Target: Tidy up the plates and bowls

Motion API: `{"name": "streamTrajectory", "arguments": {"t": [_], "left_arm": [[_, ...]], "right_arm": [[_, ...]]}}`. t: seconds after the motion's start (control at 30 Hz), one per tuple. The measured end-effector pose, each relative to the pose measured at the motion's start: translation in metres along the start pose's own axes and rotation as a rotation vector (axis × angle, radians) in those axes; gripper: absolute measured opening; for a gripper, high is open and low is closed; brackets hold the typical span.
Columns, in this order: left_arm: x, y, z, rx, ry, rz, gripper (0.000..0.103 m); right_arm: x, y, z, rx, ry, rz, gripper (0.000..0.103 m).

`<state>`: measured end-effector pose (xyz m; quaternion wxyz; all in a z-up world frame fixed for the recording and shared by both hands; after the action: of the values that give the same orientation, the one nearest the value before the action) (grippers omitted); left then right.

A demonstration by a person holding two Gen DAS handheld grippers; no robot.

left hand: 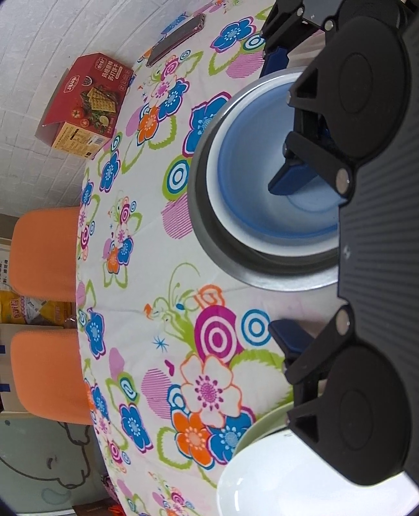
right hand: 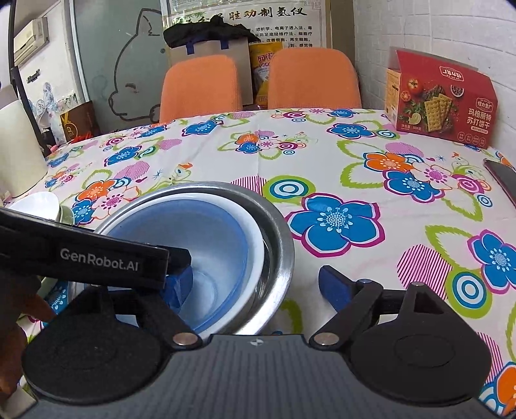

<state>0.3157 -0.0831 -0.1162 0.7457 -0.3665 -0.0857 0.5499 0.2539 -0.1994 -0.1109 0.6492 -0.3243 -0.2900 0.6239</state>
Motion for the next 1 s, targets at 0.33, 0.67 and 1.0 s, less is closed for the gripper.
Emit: {"name": "streamTrajectory", "arguments": {"t": [0.33, 0.67, 1.0], "left_arm": [[-0.01, -0.005, 0.003, 0.019, 0.048, 0.035, 0.035], [-0.019, -0.031, 0.037, -0.055, 0.091, 0.026, 0.034], [0.077, -0.023, 0.12, -0.147, -0.107, 0.141, 0.034]], "right_arm": [[0.021, 0.0, 0.01, 0.043, -0.029, -0.008, 0.061], [0.023, -0.029, 0.039, -0.037, -0.016, -0.041, 0.066], [0.13, -0.052, 0.049, -0.063, -0.24, 0.082, 0.067]]}}
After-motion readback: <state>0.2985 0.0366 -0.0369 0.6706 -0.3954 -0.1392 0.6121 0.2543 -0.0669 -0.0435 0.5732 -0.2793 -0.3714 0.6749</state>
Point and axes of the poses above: each gripper's, at about its wrist camera, not at the fingertips, and z roughly against the way its jaws point, x to its left, y to its underside, the point moved 9 cm from there along -z, roughly the way its jaws point, and after that the axes turned 11 degrees about y, right-handed, at the moved point
